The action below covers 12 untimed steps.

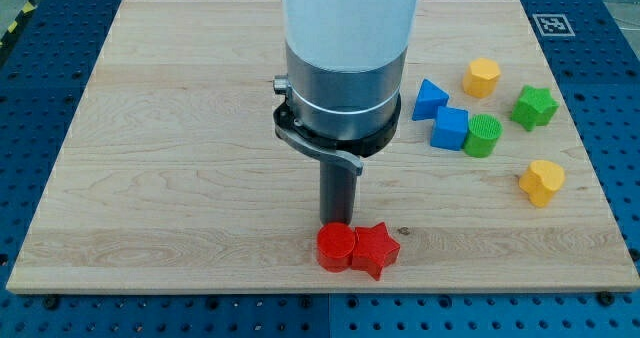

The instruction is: Separate the green circle from the blue cube

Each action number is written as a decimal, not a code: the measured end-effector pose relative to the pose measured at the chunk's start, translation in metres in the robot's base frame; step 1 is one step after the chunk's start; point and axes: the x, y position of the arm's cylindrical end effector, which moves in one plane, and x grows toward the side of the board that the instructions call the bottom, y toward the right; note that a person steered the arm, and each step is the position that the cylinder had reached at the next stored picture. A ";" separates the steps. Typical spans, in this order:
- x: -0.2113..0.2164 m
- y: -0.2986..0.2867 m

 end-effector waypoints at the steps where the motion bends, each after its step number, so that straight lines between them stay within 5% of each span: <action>1: -0.006 0.000; 2: -0.055 -0.001; 5: -0.036 0.014; 6: -0.010 0.043; 9: -0.080 0.242; 10: -0.108 0.265; 12: -0.110 0.161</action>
